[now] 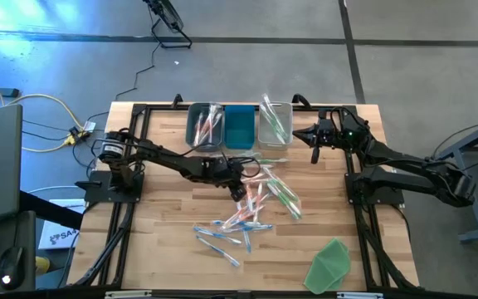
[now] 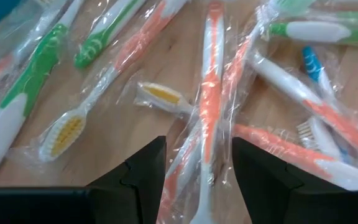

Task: Pick & Place Toothbrushes
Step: Put the orange toothbrush into the dark blue bin

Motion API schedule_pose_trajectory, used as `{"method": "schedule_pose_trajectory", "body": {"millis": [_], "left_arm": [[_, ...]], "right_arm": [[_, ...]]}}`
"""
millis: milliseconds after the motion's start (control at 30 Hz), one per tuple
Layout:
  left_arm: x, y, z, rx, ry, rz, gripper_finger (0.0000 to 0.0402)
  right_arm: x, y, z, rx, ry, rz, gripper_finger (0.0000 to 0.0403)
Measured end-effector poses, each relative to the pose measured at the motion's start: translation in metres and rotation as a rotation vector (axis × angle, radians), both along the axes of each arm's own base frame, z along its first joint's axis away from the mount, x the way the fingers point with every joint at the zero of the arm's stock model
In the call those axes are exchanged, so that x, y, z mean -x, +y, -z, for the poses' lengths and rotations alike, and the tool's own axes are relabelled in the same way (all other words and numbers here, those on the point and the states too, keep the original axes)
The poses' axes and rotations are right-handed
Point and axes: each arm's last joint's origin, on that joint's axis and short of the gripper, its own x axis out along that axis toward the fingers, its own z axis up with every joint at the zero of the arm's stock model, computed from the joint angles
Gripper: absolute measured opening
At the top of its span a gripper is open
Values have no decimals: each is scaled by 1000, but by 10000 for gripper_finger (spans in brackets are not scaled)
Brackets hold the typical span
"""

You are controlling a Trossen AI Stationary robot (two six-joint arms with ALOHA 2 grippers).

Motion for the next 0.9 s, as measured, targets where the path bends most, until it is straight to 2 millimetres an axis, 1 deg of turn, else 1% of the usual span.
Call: {"method": "schedule_pose_trajectory", "body": {"millis": [233, 333, 667, 900], "left_arm": [[1, 0, 1, 14, 8, -17, 177], [1, 0, 1, 17, 8, -15, 170], [1, 0, 1, 27, 8, -7, 85], [-1, -1, -1, 48, -23, 10, 49]], "right_arm": [[0, 0, 0, 0, 0, 0, 2], [0, 0, 0, 0, 0, 0, 2], [0, 0, 0, 0, 0, 0, 2], [0, 0, 0, 0, 0, 0, 2]]}}
